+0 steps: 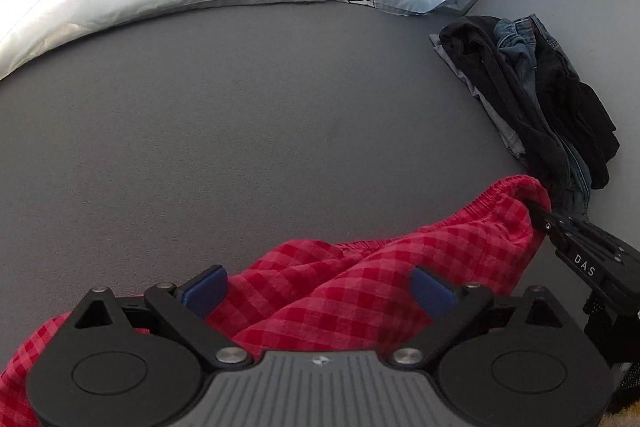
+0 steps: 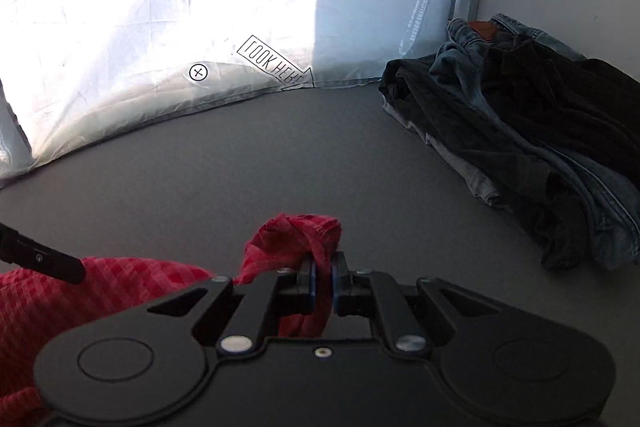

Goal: Fold clothes
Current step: 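Lift the red shorts with both tools closed on the waistband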

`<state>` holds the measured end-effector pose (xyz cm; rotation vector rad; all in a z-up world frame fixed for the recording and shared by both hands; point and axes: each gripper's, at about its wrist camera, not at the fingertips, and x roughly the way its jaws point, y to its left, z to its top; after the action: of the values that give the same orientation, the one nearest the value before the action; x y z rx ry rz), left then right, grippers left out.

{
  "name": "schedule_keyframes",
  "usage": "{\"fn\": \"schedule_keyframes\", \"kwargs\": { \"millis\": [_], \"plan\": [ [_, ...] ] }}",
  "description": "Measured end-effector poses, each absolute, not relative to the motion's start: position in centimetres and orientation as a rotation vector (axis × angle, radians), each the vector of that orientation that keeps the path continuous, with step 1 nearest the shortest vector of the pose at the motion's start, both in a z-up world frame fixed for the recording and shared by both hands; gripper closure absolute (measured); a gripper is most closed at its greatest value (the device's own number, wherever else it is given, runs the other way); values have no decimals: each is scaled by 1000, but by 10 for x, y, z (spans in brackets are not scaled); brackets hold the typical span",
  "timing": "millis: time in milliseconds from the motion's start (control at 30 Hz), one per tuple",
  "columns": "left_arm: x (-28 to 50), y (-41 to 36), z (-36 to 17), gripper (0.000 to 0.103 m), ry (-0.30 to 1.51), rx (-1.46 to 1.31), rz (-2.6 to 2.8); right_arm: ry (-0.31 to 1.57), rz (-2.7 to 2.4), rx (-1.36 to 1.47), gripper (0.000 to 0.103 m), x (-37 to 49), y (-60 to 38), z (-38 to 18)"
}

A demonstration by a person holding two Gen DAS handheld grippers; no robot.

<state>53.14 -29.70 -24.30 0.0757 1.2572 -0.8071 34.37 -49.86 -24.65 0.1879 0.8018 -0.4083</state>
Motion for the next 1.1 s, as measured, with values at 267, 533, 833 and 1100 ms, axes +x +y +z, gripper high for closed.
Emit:
{"fn": "schedule_keyframes", "kwargs": {
  "millis": [267,533,833,1100],
  "plan": [
    [546,-297,-260,29,1335,-30,-790,959,-431,226,96,300,-502,-277],
    [534,-307,-266,97,1322,41,-808,945,-448,383,95,308,-504,-280],
    [521,-248,-163,97,937,-47,-693,622,-352,258,98,324,-487,-191],
    [435,-157,16,97,364,-157,-590,130,-147,86,98,290,-434,-40]
  ]
}}
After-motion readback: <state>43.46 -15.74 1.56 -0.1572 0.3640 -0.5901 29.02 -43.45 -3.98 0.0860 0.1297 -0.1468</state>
